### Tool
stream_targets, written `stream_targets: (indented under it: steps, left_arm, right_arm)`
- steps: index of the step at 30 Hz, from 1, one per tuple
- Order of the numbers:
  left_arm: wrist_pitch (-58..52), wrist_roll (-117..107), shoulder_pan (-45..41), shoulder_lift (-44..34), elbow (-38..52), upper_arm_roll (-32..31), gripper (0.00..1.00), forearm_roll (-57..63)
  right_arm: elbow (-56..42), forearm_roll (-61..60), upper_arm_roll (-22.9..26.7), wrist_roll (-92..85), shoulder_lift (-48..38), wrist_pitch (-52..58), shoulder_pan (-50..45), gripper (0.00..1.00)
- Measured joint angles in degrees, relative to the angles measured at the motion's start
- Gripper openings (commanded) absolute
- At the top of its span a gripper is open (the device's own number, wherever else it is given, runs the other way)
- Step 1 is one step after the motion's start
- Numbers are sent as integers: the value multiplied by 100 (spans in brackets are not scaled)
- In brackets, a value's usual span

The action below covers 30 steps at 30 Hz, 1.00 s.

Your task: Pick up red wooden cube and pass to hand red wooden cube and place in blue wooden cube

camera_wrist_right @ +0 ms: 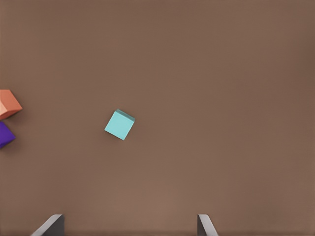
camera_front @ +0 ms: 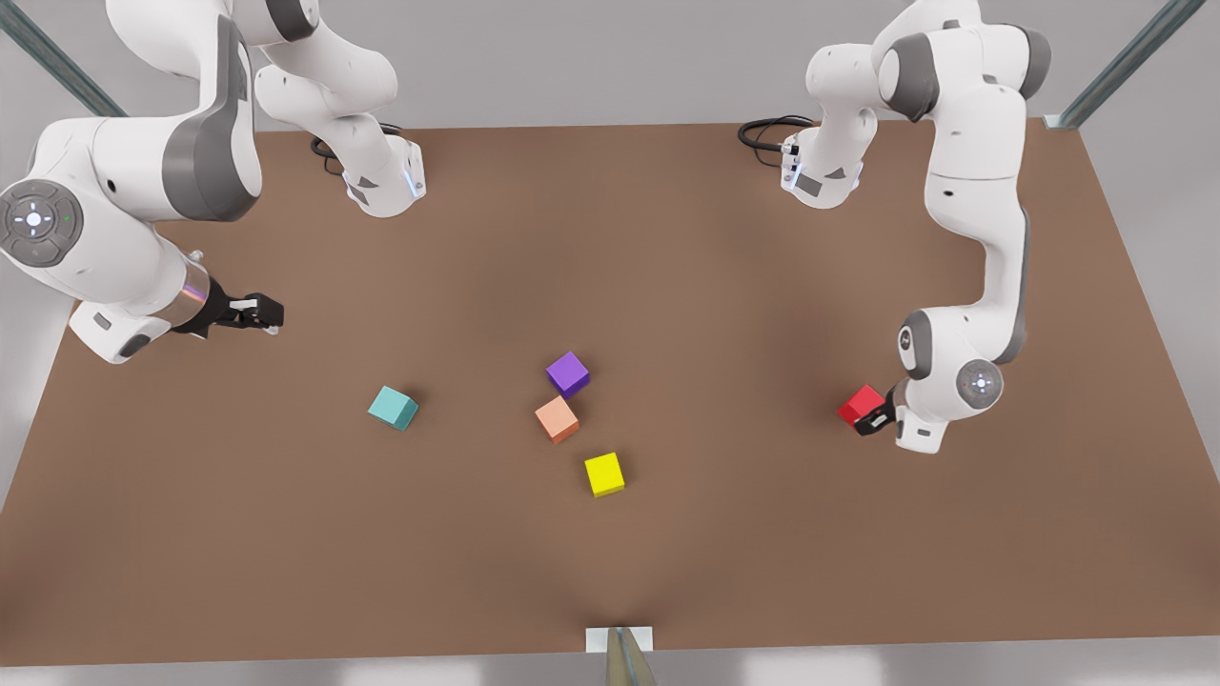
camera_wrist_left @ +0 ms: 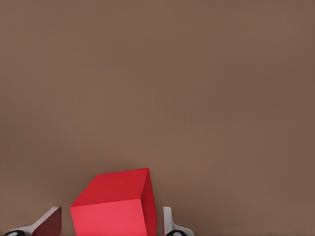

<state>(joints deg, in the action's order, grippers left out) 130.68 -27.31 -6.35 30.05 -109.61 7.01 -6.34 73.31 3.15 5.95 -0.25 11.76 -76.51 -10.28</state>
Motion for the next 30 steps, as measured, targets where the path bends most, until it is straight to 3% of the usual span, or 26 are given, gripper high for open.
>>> stream_targets:
  steps: [13, 16, 18, 22, 27, 30]
  left_arm:
    - [452, -338, -42, 354, -120, -16, 100, -5]
    - [548, -395, -42, 403, -112, -16, 79, -8]
    - [596, -443, -43, 414, -103, -16, 58, 10]
    - [521, -550, -15, 4, 14, -121, 56, 54]
    - [-519, -651, 30, 86, 1690, -1439, 58, -775]
    - [-1138, -663, -9, 830, 3008, -2746, 57, -1764]
  right_arm:
    - [2, 14, 5, -56, 0, 7, 15, 100]
    - [3, 28, 4, -71, 0, 9, 10, 100]
    - [9, 29, 1, -79, 1, 9, 0, 100]
    - [11, 30, 0, -94, 3, 10, 6, 100]
    - [30, -255, -11, -187, 212, 15, 13, 100]
    - [35, -1999, -7, -588, 1216, 211, 112, 100]
